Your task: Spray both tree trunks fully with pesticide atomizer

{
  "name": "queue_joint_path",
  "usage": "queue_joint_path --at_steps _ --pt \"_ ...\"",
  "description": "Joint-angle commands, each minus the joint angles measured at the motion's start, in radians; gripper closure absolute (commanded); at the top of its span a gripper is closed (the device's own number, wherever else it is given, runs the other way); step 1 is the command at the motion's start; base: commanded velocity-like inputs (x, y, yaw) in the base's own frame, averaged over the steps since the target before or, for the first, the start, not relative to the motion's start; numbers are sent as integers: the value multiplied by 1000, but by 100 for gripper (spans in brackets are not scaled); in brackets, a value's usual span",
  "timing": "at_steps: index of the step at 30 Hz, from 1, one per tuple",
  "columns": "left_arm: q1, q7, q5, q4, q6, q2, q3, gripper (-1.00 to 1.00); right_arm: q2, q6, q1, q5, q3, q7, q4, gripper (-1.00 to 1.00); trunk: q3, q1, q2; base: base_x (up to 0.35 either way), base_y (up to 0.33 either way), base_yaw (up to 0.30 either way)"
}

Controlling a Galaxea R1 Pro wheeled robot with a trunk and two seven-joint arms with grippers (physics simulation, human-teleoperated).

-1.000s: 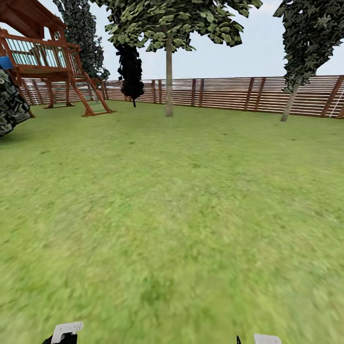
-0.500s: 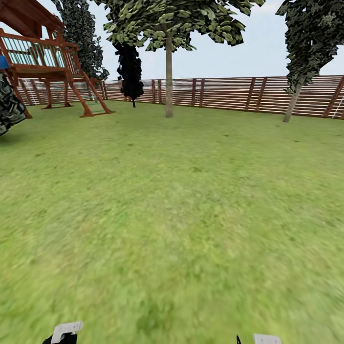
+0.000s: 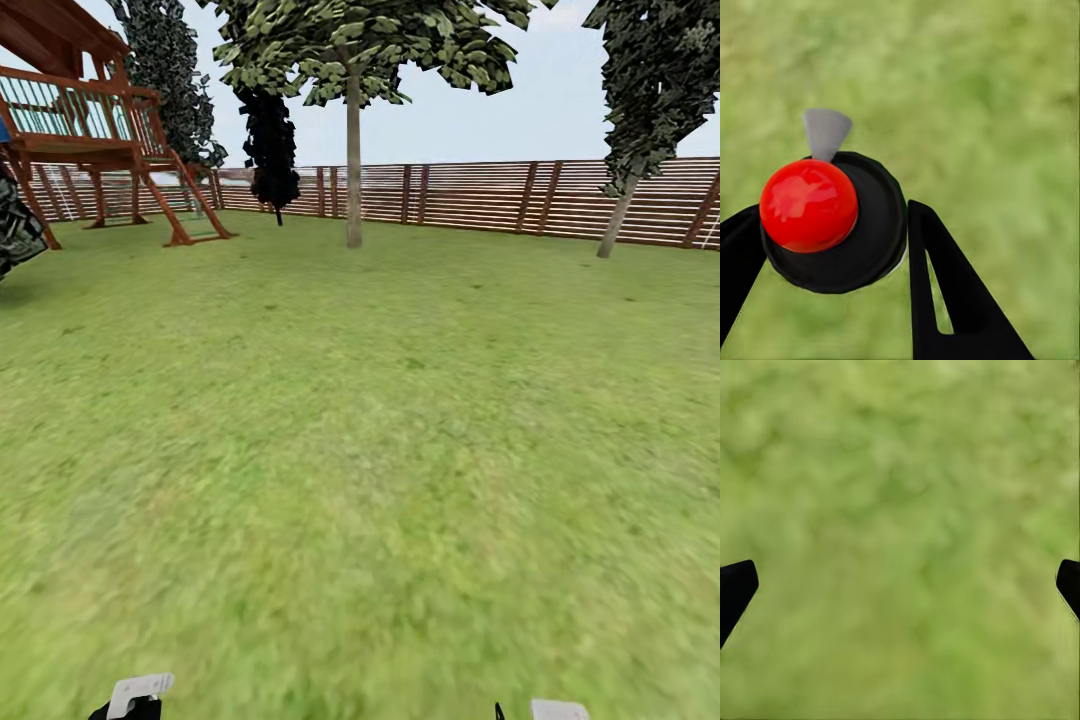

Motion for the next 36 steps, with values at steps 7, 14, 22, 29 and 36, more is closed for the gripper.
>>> queue_joint_path --at_steps 7,14,22,29,36 --pt "-1 -5 11 1 -3 1 -7 100 0 -3 -1 11 -6 -5 1 -100 -1 0 0 340 0 0" --pt "-1 -5 11 1 -3 0 -7 100 0 -3 -1 11 -6 -5 1 -100 -1 0 0 340 0 0" --pt "-1 -5 11 1 -3 1 -7 100 0 -3 -1 11 -6 -5 1 -100 -1 0 0 340 0 0" --pt "-1 -5 11 1 -3 1 -7 100 0 -3 -1 11 -5 -5 1 -100 -1 0 0 340 0 0" --pt "-1 -5 11 1 -3 0 -7 100 0 -3 -1 11 -6 -5 1 -100 -1 0 0 340 0 0"
